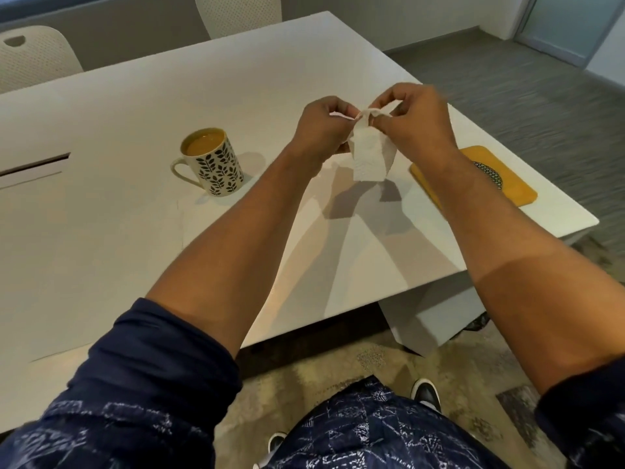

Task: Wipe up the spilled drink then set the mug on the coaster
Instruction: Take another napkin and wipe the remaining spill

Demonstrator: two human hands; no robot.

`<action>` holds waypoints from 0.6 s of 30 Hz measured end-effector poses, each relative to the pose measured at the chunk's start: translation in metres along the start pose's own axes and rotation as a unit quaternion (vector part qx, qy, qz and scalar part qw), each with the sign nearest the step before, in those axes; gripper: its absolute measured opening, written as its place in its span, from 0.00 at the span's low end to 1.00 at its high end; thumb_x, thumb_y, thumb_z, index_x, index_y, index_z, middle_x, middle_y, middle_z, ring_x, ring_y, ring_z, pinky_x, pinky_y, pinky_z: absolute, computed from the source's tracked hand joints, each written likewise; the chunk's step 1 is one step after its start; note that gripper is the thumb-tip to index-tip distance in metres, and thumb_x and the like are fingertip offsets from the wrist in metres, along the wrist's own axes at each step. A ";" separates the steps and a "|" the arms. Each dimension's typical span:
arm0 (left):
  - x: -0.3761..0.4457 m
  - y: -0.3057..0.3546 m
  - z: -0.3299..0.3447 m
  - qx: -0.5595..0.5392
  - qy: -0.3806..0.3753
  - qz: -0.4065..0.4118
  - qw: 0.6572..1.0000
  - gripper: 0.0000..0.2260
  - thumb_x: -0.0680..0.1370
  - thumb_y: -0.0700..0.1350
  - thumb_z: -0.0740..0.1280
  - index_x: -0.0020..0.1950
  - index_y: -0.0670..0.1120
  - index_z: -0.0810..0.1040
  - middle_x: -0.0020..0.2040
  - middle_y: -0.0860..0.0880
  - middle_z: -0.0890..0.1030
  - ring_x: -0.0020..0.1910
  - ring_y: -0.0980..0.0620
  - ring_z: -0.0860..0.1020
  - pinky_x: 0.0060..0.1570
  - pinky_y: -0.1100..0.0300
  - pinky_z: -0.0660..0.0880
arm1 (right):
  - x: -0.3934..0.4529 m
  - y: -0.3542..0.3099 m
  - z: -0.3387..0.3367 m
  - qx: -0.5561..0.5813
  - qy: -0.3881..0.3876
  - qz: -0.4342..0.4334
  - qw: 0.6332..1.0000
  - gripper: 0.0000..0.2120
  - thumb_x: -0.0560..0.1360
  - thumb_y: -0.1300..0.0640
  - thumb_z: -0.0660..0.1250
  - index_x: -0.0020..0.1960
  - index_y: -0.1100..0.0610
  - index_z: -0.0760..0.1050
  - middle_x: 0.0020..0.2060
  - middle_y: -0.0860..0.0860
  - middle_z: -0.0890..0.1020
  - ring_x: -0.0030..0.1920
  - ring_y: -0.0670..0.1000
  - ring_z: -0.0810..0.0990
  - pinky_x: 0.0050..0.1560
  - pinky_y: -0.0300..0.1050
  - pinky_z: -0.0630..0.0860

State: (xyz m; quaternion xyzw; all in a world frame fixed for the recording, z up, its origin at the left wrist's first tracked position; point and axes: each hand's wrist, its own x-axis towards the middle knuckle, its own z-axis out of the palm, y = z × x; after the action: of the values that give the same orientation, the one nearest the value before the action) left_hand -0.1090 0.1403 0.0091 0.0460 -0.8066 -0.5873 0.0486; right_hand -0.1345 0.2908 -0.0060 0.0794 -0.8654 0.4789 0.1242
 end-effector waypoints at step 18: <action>0.012 -0.014 -0.021 0.373 -0.248 0.026 0.894 0.04 0.73 0.35 0.73 0.46 0.41 0.80 0.43 0.45 0.83 0.42 0.48 0.83 0.49 0.53 0.82 | -0.039 0.027 0.005 -0.138 -0.228 -0.085 0.960 0.24 0.66 0.55 0.82 0.62 0.50 0.83 0.49 0.48 0.85 0.47 0.48 0.82 0.51 0.44 0.79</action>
State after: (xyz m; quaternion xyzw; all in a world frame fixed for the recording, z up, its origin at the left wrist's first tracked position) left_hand -0.1181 0.1152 0.0025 -0.1077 -0.9531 -0.2341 -0.1588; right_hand -0.1045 0.3018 -0.0413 0.2419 -0.9186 0.3116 -0.0259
